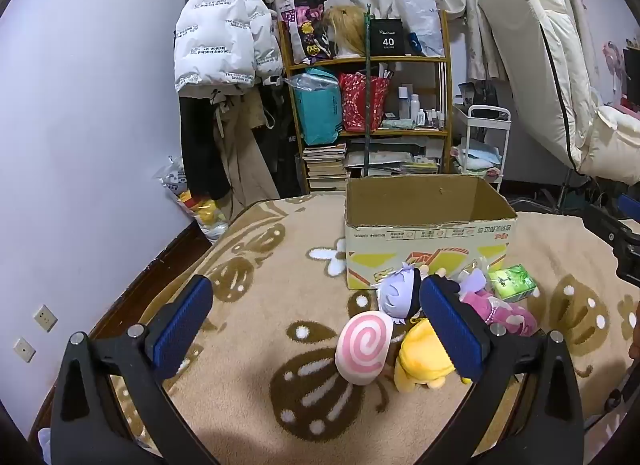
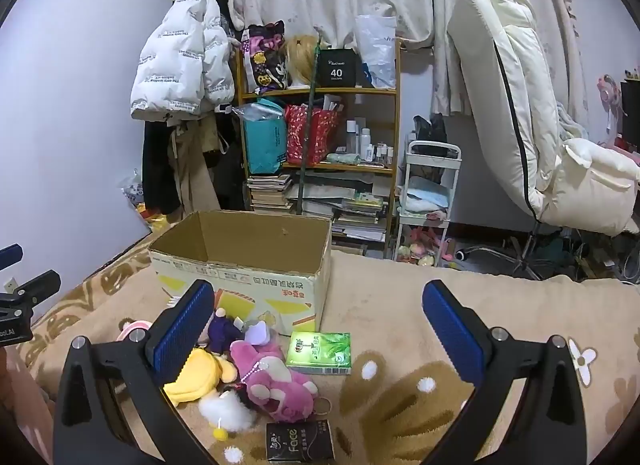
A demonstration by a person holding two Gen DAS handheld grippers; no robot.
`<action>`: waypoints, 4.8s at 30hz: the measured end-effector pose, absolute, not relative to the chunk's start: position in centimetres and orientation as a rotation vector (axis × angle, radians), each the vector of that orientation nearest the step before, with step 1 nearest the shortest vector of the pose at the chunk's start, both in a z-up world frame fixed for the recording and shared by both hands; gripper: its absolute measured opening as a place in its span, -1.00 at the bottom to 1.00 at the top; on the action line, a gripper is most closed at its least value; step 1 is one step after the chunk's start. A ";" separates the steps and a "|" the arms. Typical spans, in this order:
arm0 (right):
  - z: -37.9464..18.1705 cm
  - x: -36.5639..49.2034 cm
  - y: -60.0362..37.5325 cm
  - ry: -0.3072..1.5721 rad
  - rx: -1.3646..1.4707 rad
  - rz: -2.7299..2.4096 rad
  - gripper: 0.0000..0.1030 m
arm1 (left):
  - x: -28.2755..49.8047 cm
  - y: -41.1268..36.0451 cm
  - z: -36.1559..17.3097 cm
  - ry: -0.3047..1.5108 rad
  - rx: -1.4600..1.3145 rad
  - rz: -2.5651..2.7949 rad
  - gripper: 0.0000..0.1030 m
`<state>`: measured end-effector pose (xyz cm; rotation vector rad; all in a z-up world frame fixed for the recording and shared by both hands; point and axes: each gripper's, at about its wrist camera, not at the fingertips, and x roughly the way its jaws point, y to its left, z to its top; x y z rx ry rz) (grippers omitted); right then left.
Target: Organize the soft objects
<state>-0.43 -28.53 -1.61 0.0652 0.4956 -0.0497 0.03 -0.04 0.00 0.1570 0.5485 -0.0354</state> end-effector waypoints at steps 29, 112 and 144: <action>-1.5 -0.5 -28.3 0.490 0.054 -0.055 1.00 | -0.1 0.2 0.0 0.553 0.141 -0.046 0.98; -4.4 2.9 -28.0 0.667 0.084 -0.014 1.00 | 4.6 -0.2 -3.1 0.766 0.115 -0.064 0.98; -15.3 12.0 -30.8 0.993 0.163 0.040 0.99 | 12.9 -3.1 -13.3 1.222 0.137 -0.036 0.97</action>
